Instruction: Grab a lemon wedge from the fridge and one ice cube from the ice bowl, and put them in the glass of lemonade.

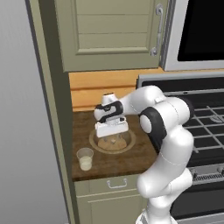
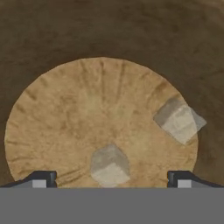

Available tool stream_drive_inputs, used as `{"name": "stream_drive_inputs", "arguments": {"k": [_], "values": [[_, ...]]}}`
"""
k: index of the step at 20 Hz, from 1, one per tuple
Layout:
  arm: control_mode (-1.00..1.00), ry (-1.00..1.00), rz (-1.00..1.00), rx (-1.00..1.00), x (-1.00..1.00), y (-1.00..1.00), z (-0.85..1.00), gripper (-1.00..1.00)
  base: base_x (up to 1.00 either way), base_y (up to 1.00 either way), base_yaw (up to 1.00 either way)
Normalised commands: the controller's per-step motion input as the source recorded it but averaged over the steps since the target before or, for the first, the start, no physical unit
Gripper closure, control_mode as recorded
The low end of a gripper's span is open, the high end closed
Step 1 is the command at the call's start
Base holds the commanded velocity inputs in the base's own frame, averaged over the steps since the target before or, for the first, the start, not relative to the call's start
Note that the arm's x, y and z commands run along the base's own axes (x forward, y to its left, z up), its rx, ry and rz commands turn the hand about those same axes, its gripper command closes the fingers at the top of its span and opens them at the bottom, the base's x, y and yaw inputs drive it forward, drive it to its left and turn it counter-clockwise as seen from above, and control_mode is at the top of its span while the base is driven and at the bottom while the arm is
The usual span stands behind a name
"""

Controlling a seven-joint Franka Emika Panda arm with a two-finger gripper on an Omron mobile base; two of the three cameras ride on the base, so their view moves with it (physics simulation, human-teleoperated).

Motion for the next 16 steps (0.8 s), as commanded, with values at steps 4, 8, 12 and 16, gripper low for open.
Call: {"name": "stream_drive_inputs", "arguments": {"k": [4,8,12,16], "values": [[-1.00,-0.07,0.00,0.00,0.00,0.07,0.00,-1.00,0.00,0.00,0.00],[-1.00,-0.07,0.00,0.00,0.00,0.02,0.00,-1.00,0.00,0.00,0.00],[-1.00,-0.11,0.00,0.00,0.00,0.00,0.00,-1.00,0.00,0.00,0.00],[-1.00,-0.07,0.00,0.00,0.00,0.00,0.00,-1.00,0.00,0.00,0.00]]}}
